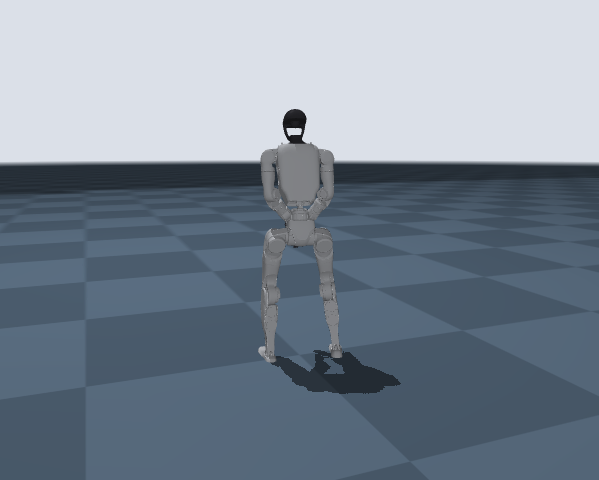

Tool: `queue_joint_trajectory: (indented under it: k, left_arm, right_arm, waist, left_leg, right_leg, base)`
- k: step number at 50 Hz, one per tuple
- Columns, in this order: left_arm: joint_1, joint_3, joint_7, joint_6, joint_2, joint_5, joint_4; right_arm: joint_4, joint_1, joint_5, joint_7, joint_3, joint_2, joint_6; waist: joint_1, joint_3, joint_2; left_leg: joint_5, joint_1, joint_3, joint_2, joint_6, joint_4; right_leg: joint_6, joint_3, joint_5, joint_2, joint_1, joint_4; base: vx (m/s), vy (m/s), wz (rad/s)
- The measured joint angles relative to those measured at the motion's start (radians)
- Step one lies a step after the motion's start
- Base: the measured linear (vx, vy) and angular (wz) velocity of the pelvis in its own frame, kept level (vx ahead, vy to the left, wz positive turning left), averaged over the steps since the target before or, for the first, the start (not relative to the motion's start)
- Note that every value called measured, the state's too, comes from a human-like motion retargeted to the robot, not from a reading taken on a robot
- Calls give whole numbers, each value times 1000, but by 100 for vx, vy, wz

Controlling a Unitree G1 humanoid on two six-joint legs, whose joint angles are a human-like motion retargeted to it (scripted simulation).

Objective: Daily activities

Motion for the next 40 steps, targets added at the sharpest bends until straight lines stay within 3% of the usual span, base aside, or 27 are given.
queue_joint_trajectory:
  k: [16,25,40]
  left_arm:
    - [17,-25,-23,10,101,-61,-83]
    - [17,-10,-19,14,94,-80,-78]
    - [10,-8,11,-26,91,-34,-40]
  right_arm:
    - [-102,-15,-30,-21,36,48,10]
    - [-102,-16,-6,-48,38,48,17]
    - [-109,-4,38,-111,46,31,-22]
  waist:
    - [12,-4,4]
    - [14,11,9]
    - [-25,18,18]
  left_leg:
    - [45,6,-24,20,-24,-58]
    - [78,10,-43,50,-48,-65]
    - [123,10,-19,84,-74,-68]
  right_leg:
    - [-25,15,-50,19,-3,-40]
    - [-52,-4,-93,49,-2,-38]
    - [-49,-2,-84,81,-2,-70]
  base:
    - [-1,-6,0]
    - [-3,-15,-4]
    - [-1,-5,-5]
